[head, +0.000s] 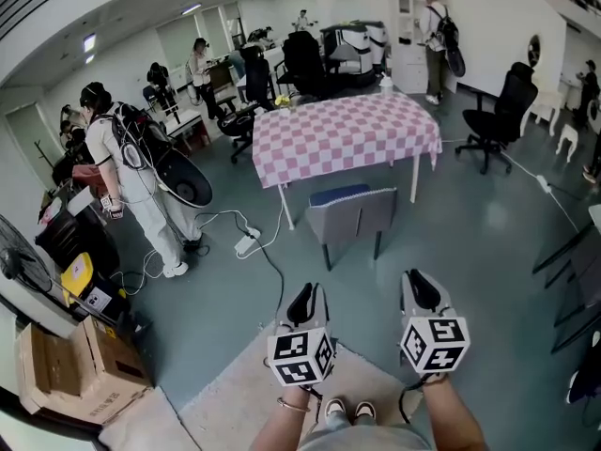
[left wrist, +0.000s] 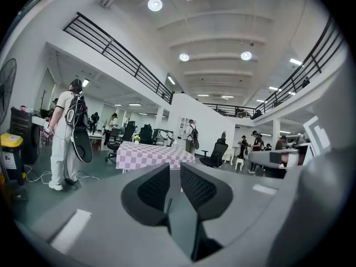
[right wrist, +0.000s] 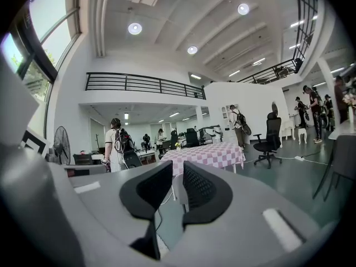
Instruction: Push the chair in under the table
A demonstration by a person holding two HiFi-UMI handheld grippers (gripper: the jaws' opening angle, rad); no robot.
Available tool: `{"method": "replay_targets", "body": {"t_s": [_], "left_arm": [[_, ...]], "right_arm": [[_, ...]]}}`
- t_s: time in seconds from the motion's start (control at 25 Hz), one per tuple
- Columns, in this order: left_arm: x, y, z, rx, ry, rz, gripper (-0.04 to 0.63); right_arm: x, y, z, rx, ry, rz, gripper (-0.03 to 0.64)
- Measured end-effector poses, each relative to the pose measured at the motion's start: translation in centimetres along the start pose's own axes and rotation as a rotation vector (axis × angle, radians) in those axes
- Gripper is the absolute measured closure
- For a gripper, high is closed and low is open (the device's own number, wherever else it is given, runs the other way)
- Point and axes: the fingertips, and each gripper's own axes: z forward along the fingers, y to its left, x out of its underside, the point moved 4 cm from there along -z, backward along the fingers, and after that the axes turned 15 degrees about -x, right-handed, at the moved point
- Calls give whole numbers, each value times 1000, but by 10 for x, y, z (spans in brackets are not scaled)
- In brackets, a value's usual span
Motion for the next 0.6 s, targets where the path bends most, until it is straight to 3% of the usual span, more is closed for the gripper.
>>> {"method": "replay_targets", "body": {"t_s": [0.24,0.6], "left_arm": [[2,-4,-6,4,-6,1,492],[4,-25,-3,2,-2,18,477]], "right_arm": [[2,0,-8,-2,3,-7,496],[2,-22,-17,-11,19,-11,492]]}}
